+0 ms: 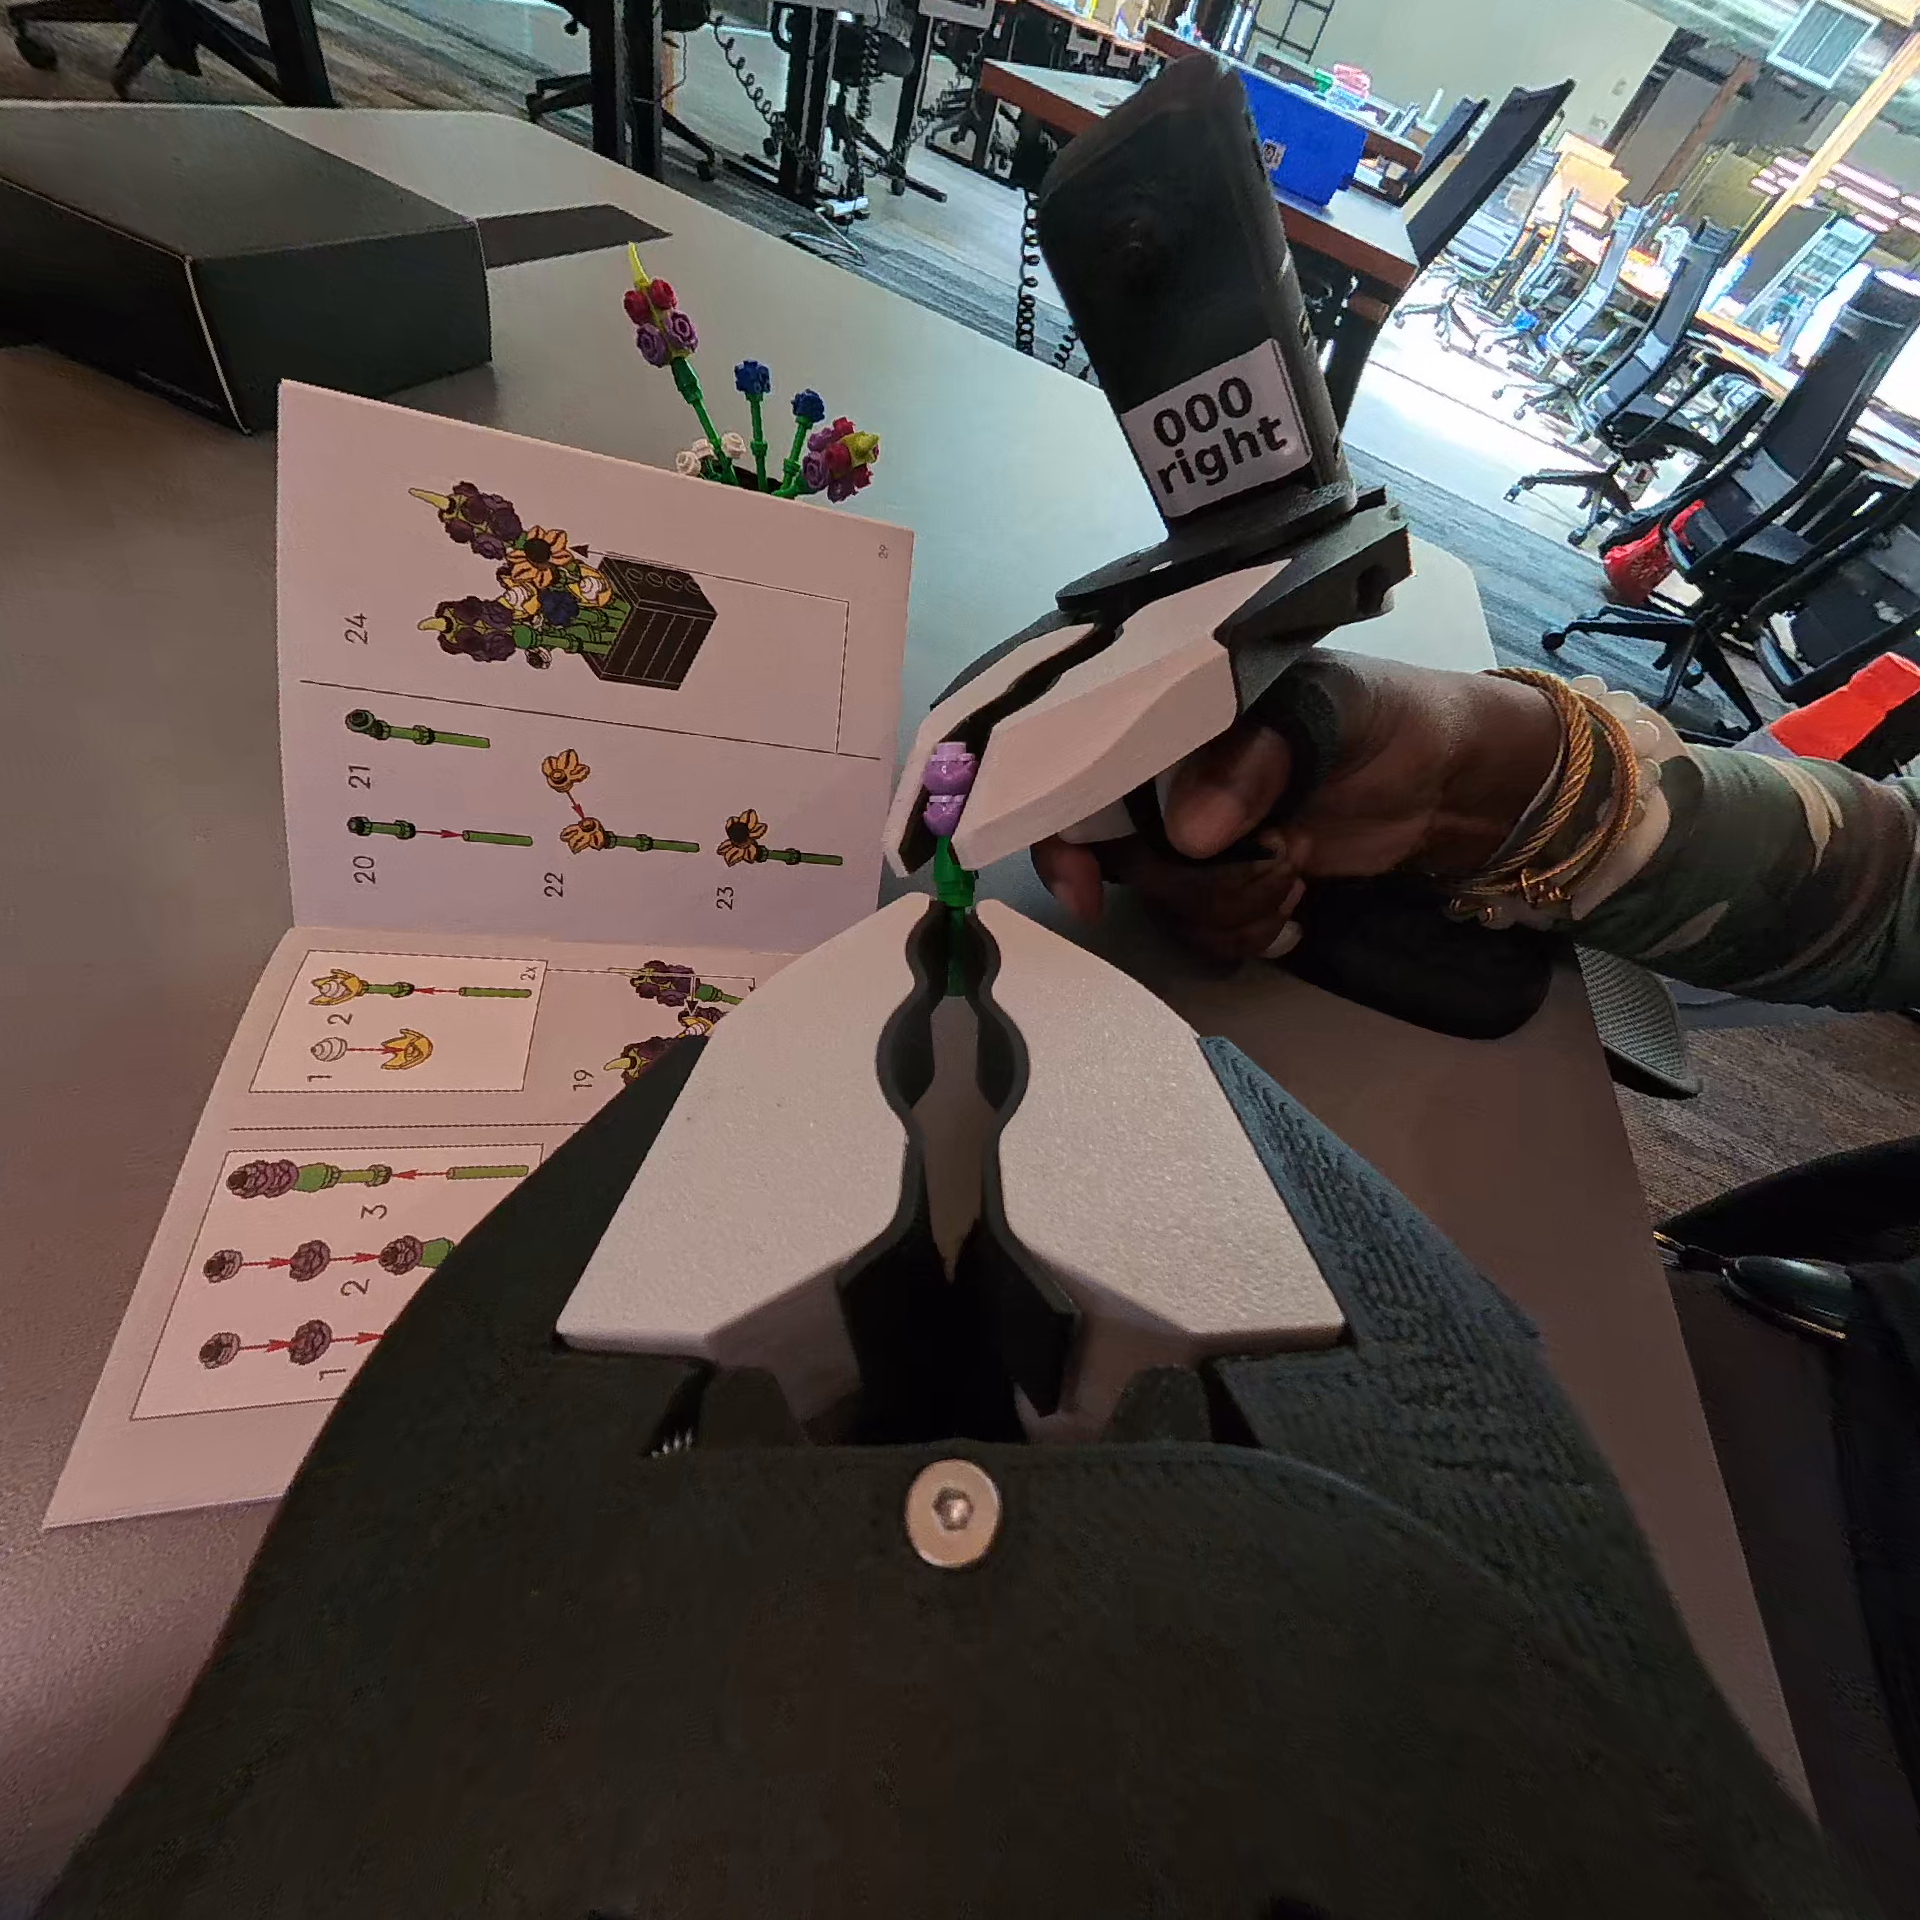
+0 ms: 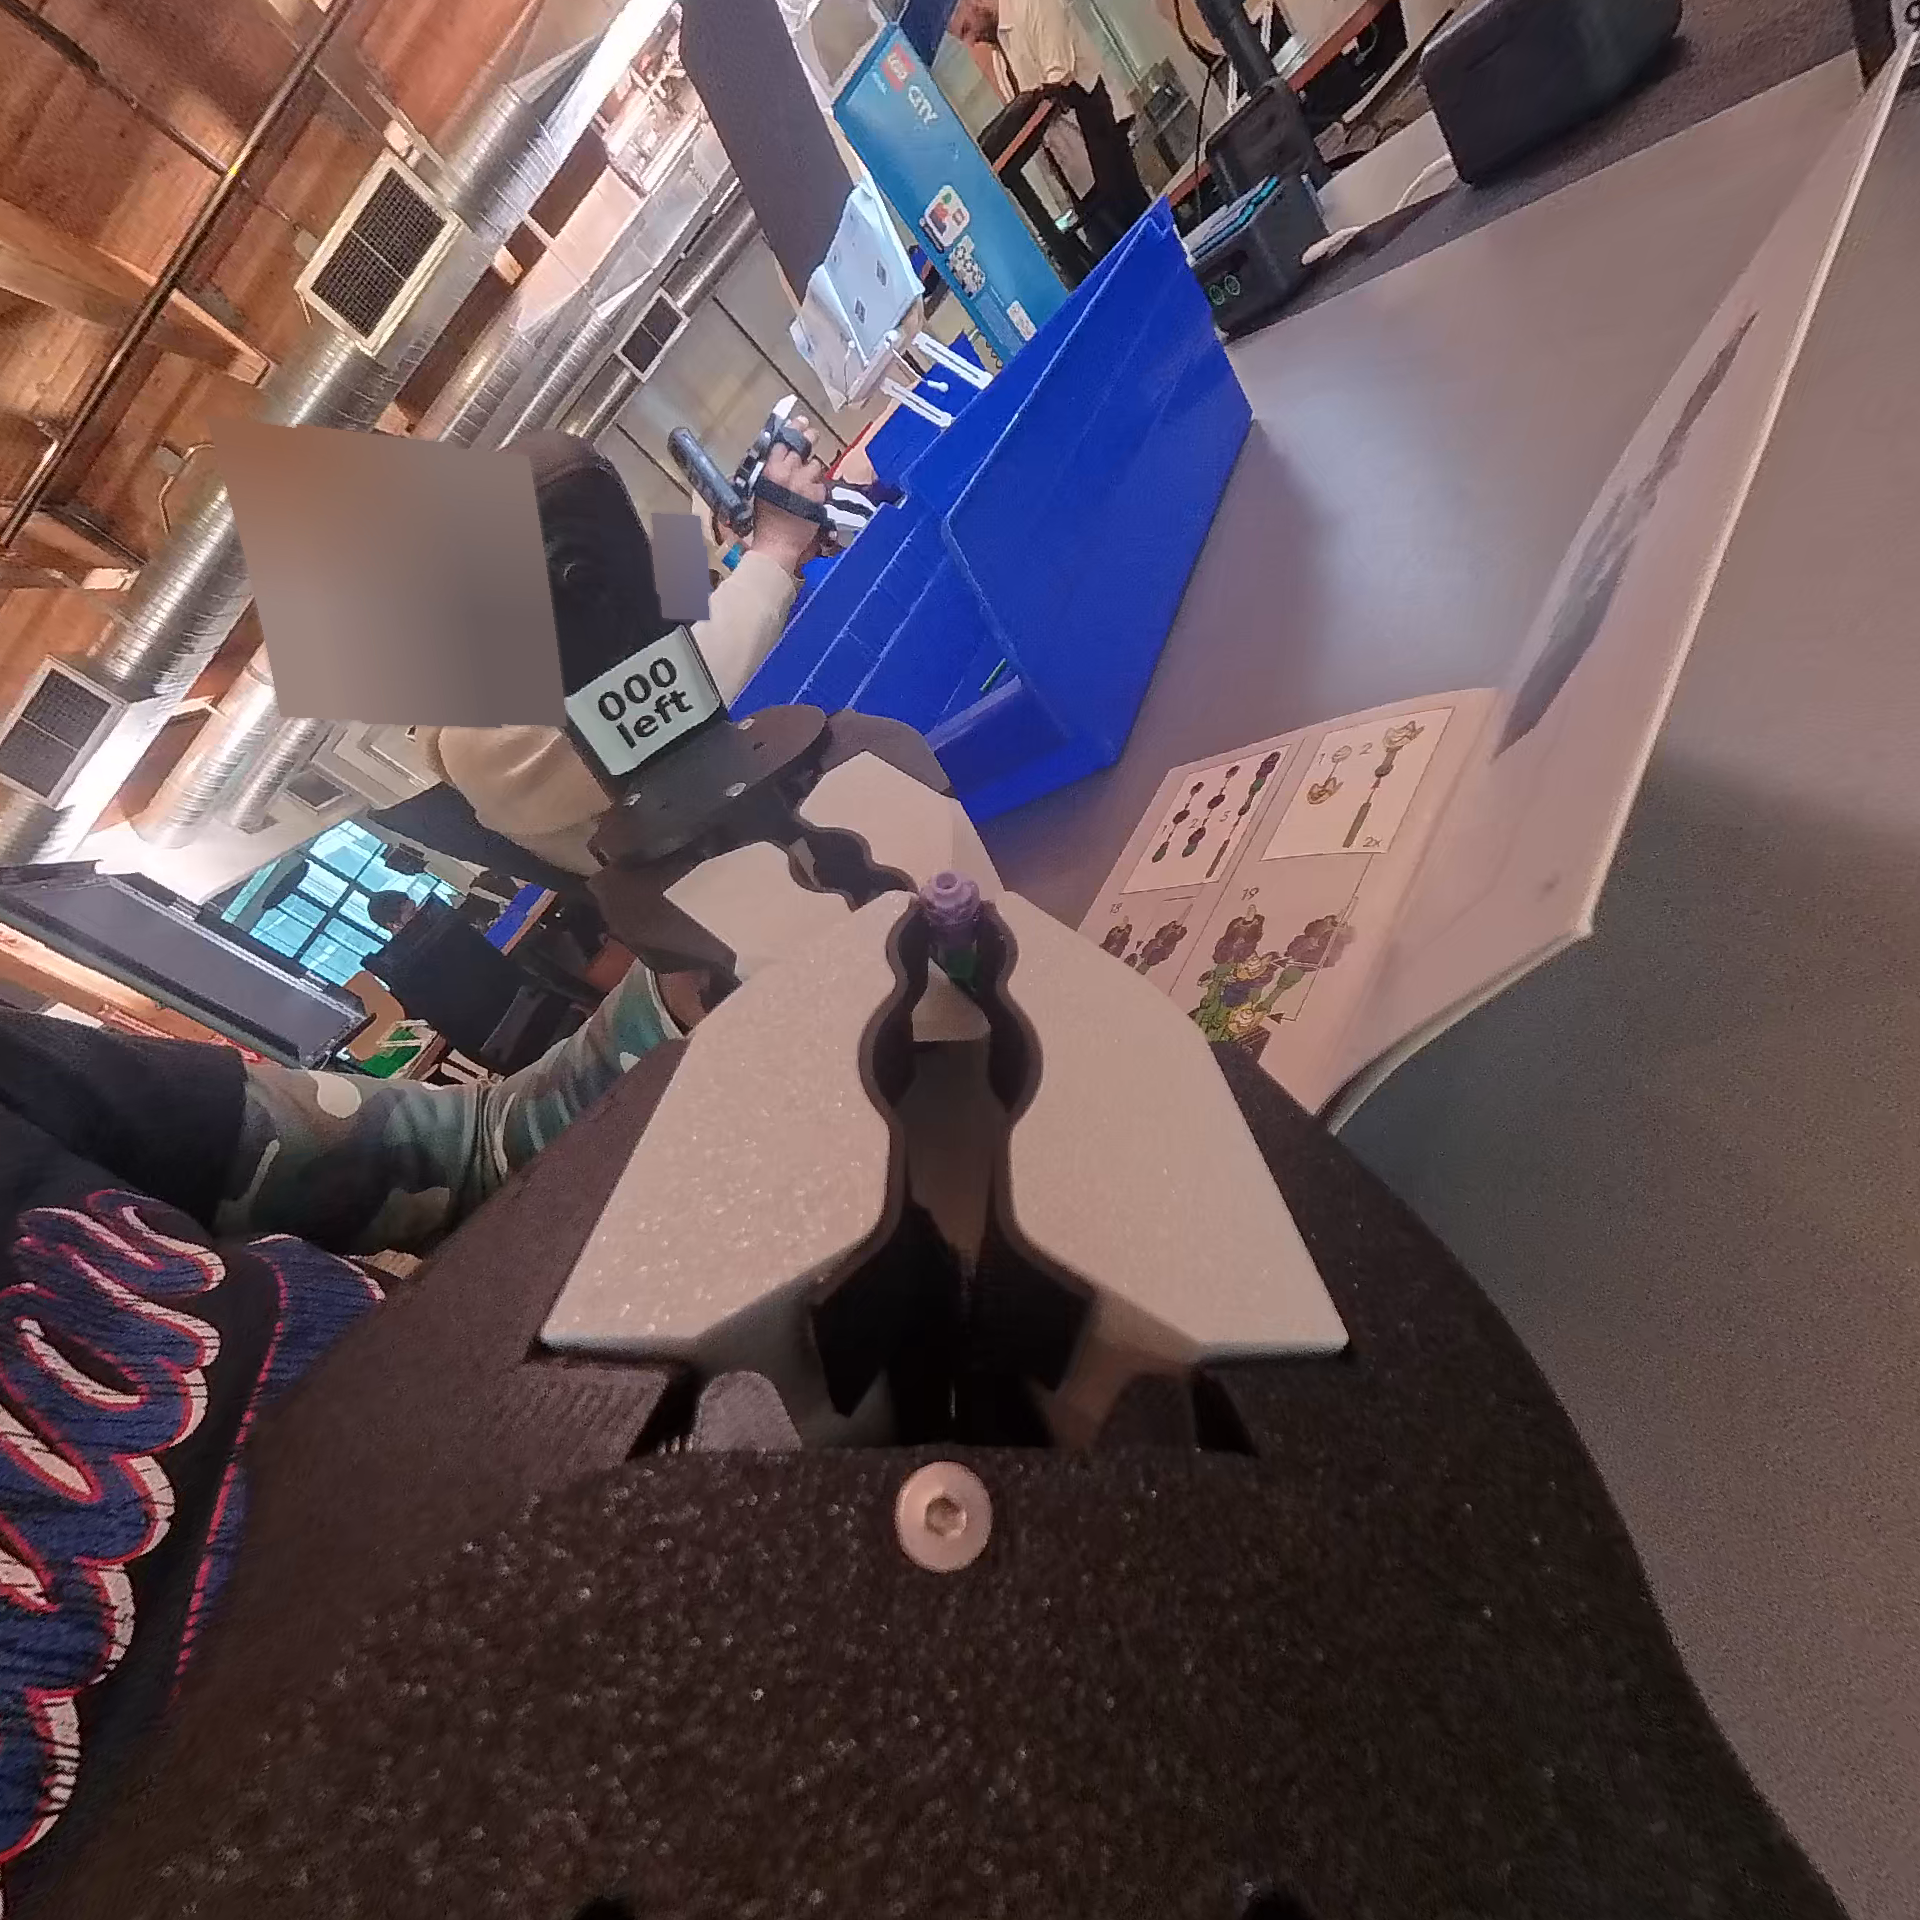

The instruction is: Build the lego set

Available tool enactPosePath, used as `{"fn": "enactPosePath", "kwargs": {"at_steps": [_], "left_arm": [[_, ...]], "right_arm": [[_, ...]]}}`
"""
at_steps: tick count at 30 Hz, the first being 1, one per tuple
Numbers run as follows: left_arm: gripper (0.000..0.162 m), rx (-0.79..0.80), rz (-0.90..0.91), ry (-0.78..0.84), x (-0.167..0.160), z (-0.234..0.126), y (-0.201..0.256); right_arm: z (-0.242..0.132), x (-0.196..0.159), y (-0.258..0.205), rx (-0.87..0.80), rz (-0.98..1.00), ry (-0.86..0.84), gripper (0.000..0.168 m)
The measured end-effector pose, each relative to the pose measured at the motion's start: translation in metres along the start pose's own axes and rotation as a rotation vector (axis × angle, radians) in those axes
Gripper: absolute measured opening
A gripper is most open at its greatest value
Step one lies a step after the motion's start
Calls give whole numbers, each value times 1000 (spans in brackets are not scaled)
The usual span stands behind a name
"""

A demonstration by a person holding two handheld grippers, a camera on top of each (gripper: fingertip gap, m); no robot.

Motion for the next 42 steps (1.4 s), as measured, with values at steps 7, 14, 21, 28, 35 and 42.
{"fn": "enactPosePath", "kwargs": {"at_steps": [7,14,21,28,35,42], "left_arm": [[2,-23,-17,17,4,0,2],[2,-59,-59,63,10,-3,3],[2,-56,-60,80,12,-5,4],[2,-29,-33,83,11,-5,3],[2,-15,-6,74,9,-4,1],[8,-93,-31,94,16,-5,7]], "right_arm": [[-2,6,-4,40,-25,61,12],[0,7,-14,57,-135,58,33],[0,8,-12,15,-166,60,8],[1,6,-12,-9,-189,33,8],[2,3,-10,-24,-190,13,8],[-5,10,-21,29,-233,80,8]]}}
Point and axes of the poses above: each gripper's, where its closed fingertips meet, z out along the fingers, x out of its top, y = z × x across the jaws, the point moved 4 cm from there along -z, back along the fingers, and after that the axes turned 8 degrees about x, right-handed, at the moved point
